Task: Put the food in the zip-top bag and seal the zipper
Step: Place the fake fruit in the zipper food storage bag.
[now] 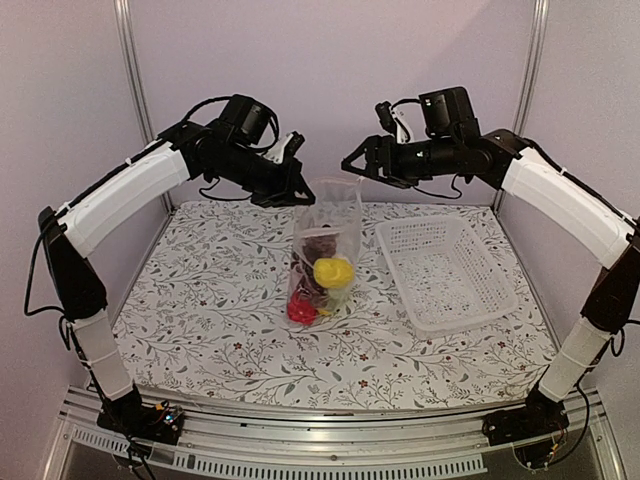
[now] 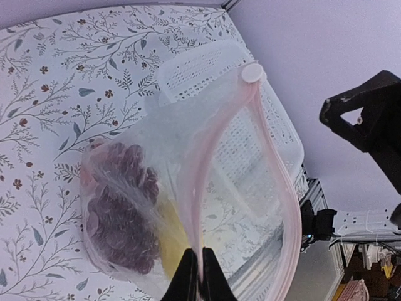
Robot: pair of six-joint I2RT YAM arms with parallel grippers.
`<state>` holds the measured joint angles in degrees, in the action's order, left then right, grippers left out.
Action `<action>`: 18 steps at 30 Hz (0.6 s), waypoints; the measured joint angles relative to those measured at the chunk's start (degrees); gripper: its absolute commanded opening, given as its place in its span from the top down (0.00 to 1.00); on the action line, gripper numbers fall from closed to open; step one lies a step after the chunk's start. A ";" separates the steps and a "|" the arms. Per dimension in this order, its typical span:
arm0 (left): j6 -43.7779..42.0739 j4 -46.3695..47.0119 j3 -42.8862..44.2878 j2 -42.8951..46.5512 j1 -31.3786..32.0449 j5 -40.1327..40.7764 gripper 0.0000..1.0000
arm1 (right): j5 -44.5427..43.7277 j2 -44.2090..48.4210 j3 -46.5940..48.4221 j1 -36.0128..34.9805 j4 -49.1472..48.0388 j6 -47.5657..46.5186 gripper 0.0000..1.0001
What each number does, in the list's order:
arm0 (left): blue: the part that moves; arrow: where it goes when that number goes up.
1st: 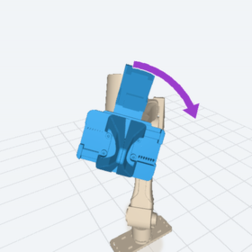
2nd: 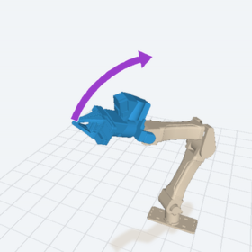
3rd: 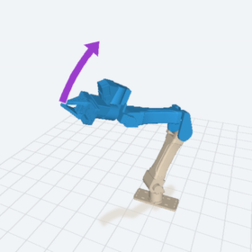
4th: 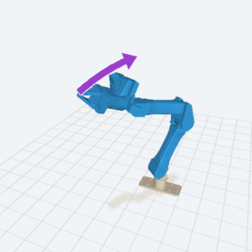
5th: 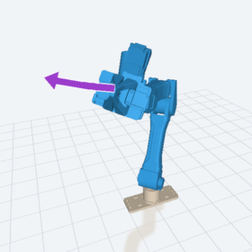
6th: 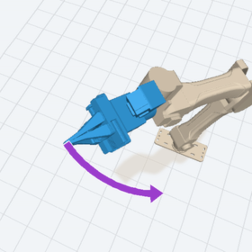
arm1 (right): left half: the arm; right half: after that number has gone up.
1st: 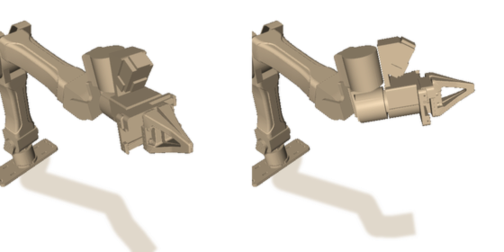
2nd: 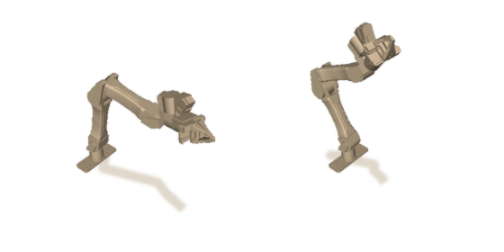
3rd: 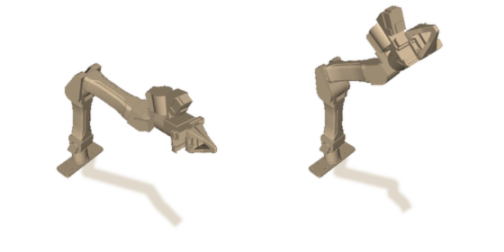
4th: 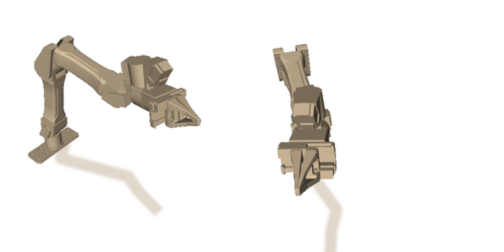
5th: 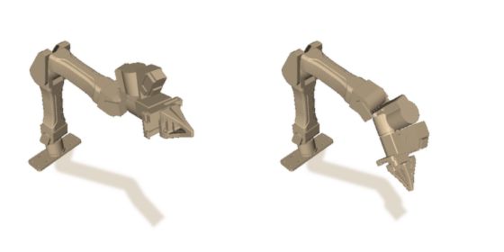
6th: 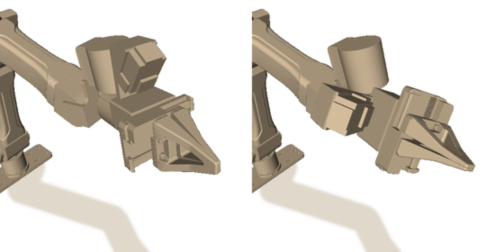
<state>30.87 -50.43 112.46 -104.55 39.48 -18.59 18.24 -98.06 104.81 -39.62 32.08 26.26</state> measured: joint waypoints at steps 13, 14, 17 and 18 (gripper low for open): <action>-5.42 -0.42 1.86 0.00 0.37 1.97 0.61 | -0.94 7.17 -8.76 7.45 0.87 -0.83 0.28; -5.99 -0.48 2.56 0.00 0.52 3.15 0.59 | -0.55 7.17 -8.98 7.43 1.01 -0.83 0.27; -8.22 -0.79 5.40 0.02 1.14 6.64 0.55 | 0.72 7.17 -9.64 7.39 1.03 -0.85 0.27; -8.83 -0.79 6.43 0.04 1.49 7.89 0.54 | 0.94 7.15 -9.73 7.39 1.03 -0.85 0.27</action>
<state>22.04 -51.22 118.89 -104.51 40.97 -10.70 19.18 -90.91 95.09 -32.23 33.10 25.41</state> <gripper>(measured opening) 0.435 0.727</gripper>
